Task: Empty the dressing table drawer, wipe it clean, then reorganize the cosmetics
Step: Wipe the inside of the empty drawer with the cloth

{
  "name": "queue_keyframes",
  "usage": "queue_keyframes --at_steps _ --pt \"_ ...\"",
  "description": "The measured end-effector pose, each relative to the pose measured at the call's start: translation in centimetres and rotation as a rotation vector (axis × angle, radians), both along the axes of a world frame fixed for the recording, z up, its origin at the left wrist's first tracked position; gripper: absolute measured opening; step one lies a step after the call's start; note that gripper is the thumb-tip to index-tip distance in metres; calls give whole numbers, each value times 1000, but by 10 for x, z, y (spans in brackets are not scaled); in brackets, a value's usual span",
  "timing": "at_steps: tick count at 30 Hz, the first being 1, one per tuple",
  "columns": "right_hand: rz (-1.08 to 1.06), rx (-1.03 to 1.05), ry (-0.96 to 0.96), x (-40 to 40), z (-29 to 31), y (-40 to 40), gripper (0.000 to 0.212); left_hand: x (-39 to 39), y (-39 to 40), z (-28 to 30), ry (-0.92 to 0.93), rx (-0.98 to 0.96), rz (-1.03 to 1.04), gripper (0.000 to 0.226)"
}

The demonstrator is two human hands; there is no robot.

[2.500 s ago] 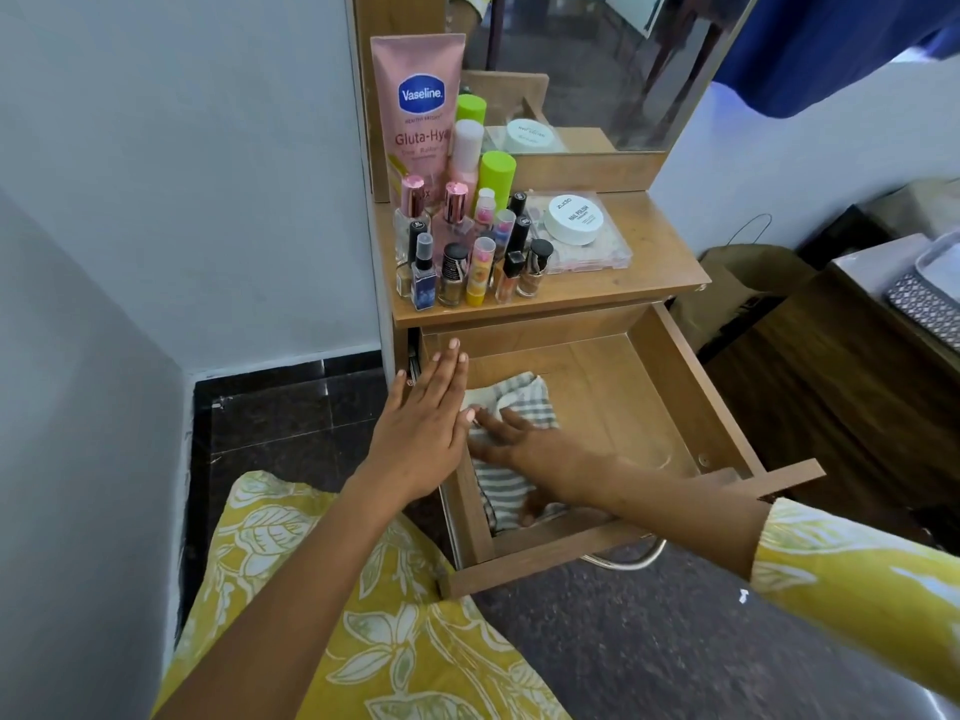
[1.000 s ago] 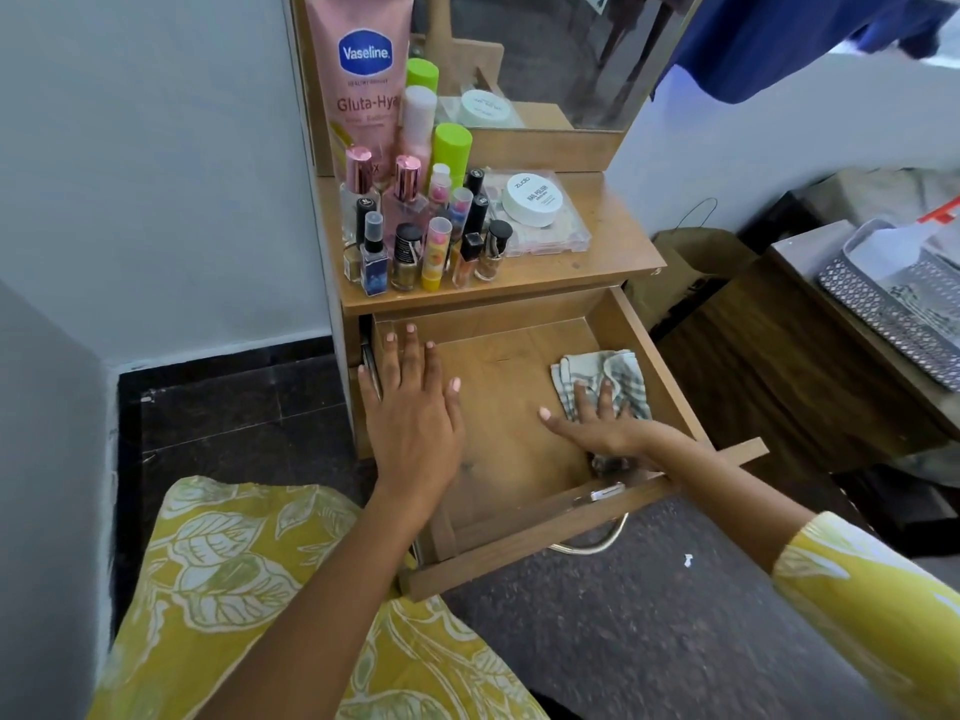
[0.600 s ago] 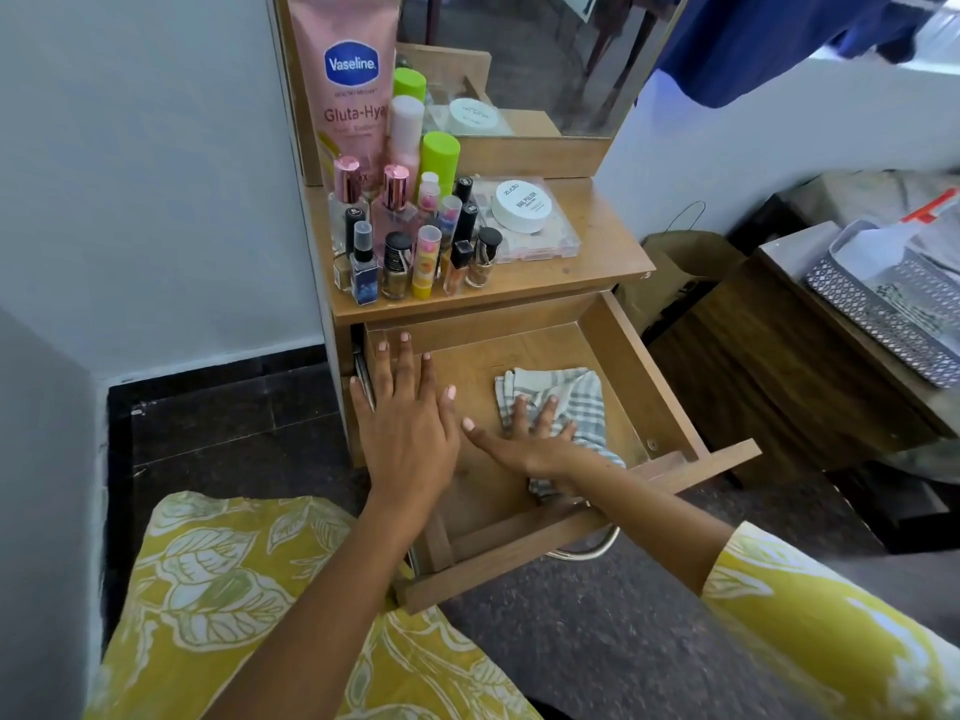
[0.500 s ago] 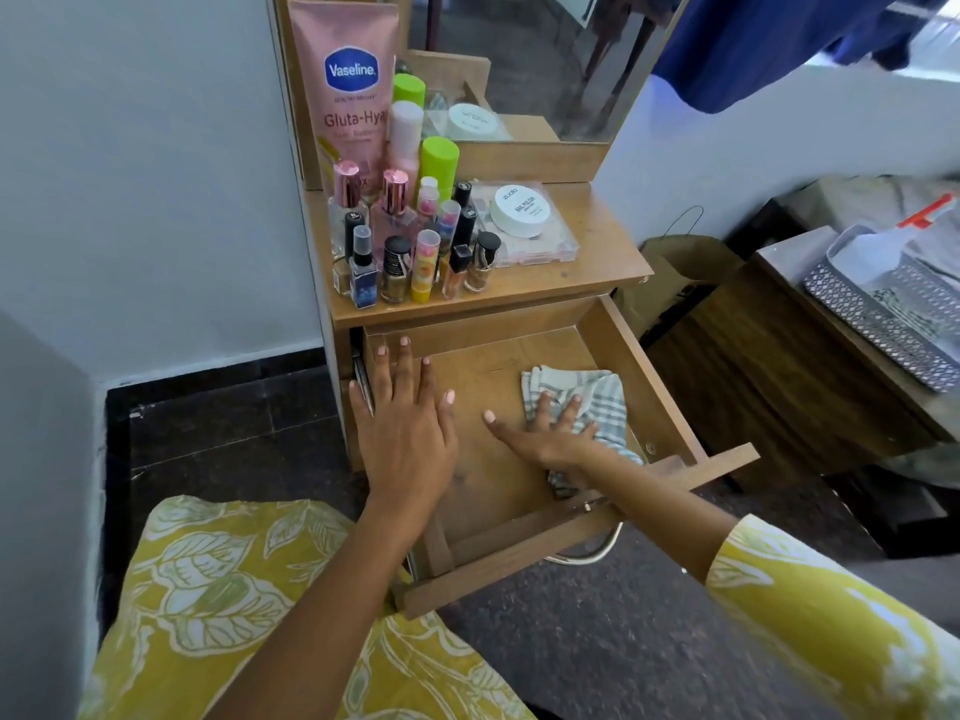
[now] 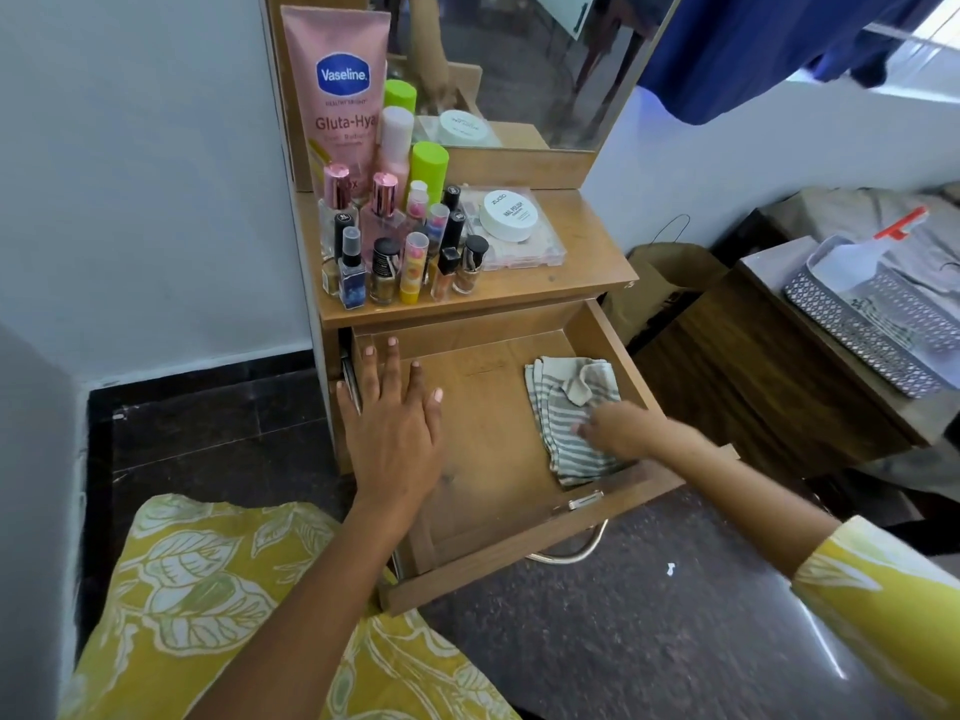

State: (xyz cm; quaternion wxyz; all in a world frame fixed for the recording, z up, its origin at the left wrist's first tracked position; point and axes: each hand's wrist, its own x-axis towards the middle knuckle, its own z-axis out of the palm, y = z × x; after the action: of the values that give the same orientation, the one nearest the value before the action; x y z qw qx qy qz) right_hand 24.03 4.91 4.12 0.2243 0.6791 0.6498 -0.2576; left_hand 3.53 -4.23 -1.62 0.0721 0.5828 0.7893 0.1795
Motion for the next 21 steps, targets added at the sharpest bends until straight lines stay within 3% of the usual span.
queue_keyframes --at_steps 2,4,6,8,11,15,21 --pt "75 -135 -108 -11 -18 -16 52 0 1 -1 9 -1 6 64" --pt "154 -191 -181 -25 -32 -31 88 0 1 -2 14 -1 10 64" --pt "29 -174 -199 -37 -45 -38 119 0 1 -2 24 -5 8 65" --pt "-132 -154 -153 -38 -46 -37 132 0 1 -2 26 -7 6 65" --pt "-233 -111 -87 -26 -44 -30 132 1 -1 -3 29 -10 3 62" --pt "-215 -97 -18 -21 -50 -24 132 0 -1 -5 32 -14 -12 61" --pt "12 110 20 -28 -53 -4 120 1 -1 -5 80 -22 -23 63"
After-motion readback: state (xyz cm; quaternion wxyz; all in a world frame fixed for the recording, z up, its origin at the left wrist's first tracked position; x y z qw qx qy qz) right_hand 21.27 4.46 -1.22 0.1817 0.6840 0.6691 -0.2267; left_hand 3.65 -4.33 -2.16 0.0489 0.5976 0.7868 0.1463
